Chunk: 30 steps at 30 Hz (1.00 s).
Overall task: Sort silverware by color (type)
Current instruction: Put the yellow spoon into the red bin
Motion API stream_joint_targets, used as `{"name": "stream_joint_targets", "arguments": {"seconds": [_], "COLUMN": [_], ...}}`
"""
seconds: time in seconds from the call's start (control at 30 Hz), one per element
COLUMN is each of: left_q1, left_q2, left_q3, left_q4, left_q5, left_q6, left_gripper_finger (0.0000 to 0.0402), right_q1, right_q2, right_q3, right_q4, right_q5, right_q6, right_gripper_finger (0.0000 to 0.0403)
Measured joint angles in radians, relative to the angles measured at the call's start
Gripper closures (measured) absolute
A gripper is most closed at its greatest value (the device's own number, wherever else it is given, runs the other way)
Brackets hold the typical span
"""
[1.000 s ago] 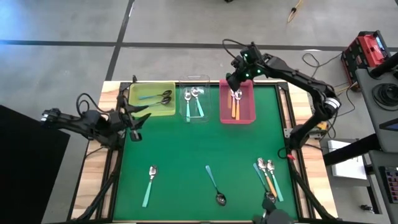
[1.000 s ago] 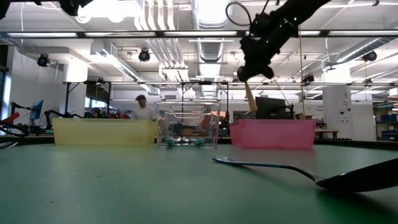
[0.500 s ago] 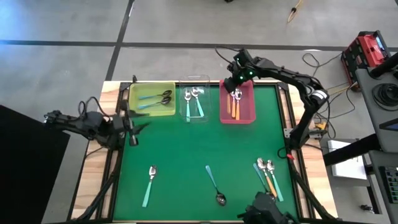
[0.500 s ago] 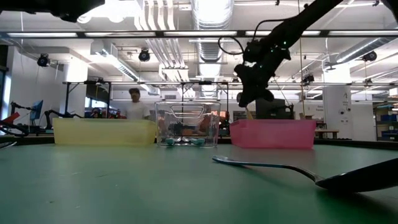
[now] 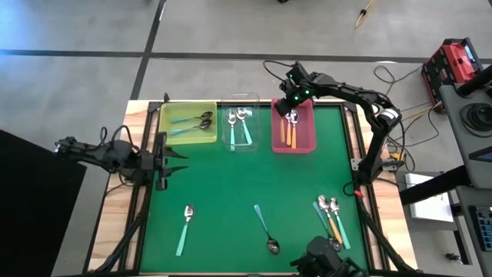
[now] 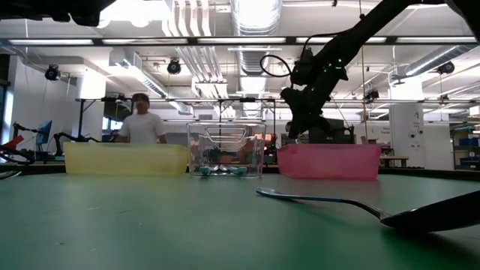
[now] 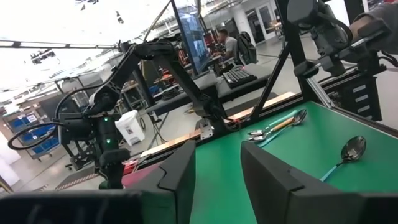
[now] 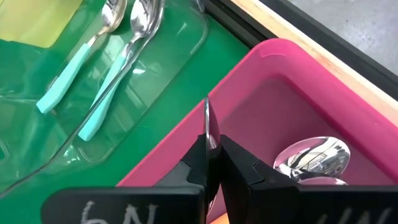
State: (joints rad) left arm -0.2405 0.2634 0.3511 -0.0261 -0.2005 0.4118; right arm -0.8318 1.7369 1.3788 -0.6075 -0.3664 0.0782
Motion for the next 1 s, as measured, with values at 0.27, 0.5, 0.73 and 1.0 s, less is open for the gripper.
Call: {"name": "stream_joint_targets", "arguments": {"seconds": [0.27, 0.5, 0.73, 1.0], "left_q1": [0.0, 0.0, 0.0, 0.0], "left_q2": [-0.01, -0.012, -0.012, -0.012], "left_q3": [0.0, 0.0, 0.0, 0.0], "left_q4": [0.002, 0.002, 0.002, 0.003], "left_q5": [-0.002, -0.002, -0.002, -0.048], "left_q6": [-0.002, -0.002, -0.002, -0.002], "left_gripper_finger": [0.03, 0.03, 0.03, 0.03], "right_q1": [0.0, 0.0, 0.0, 0.003], "right_q2": [0.001, 0.001, 0.001, 0.001], "right_q3": [0.0, 0.0, 0.0, -0.001], "right_q4": [0.0, 0.003, 0.005, 0.007], "right_q5": [0.0, 0.0, 0.0, 0.0], "right_q6": [0.003, 0.027, 0.015, 0.015], "right_gripper_finger": [0.039, 0.039, 0.039, 0.039]}}
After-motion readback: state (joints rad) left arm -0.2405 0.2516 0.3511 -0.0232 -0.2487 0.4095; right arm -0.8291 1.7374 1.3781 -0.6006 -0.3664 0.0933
